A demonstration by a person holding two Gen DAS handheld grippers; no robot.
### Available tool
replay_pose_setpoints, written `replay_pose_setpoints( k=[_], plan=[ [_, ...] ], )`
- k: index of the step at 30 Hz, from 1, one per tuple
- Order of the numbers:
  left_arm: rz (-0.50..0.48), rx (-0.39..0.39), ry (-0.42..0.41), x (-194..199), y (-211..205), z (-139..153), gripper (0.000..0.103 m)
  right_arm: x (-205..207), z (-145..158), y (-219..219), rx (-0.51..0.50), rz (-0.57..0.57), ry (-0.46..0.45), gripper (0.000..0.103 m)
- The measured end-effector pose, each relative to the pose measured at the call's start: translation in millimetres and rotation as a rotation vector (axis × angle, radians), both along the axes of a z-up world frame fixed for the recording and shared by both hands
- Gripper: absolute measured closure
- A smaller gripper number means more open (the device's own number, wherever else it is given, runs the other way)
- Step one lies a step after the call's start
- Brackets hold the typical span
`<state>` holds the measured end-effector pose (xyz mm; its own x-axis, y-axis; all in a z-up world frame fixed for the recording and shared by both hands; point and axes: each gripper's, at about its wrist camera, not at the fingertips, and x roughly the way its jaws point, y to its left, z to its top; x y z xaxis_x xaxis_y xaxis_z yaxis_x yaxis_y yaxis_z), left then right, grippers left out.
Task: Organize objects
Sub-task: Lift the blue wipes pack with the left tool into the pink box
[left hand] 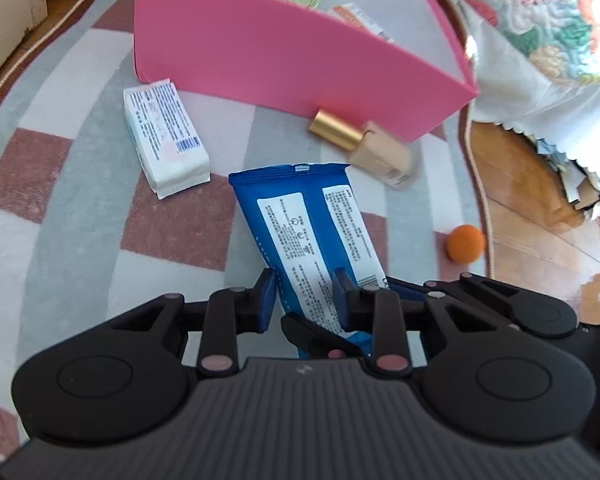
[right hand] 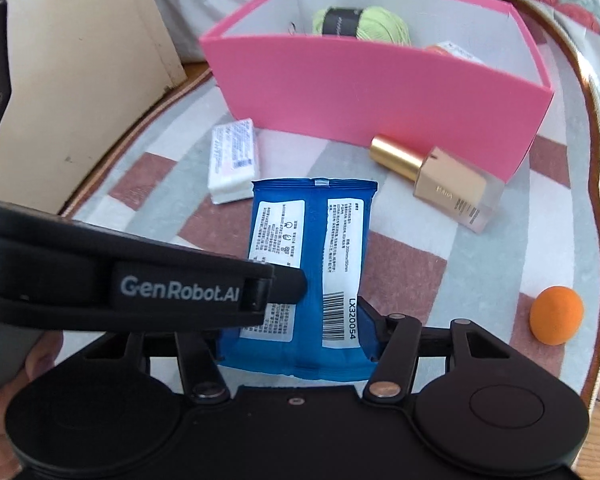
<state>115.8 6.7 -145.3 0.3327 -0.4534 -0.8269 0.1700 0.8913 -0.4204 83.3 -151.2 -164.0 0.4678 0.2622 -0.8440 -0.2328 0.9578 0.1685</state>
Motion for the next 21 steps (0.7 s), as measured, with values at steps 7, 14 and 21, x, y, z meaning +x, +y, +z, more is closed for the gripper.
replay_pose_setpoints(
  k=[7,14,21],
  plan=[
    [-0.009,-0.014,-0.002,-16.8,4.1,39.4,0.076,-6.7,40.7,-1.8,0.024,0.036,0.024,0.041],
    [-0.021,0.006,-0.034,-28.4,1.3,86.4,0.076,-16.7,85.8,-8.5,0.06,0.061,0.019,0.041],
    [-0.025,0.02,-0.113,-20.8,2.8,145.5,0.075,-9.3,135.2,-10.5,0.077,0.081,-0.07,0.041]
  ],
)
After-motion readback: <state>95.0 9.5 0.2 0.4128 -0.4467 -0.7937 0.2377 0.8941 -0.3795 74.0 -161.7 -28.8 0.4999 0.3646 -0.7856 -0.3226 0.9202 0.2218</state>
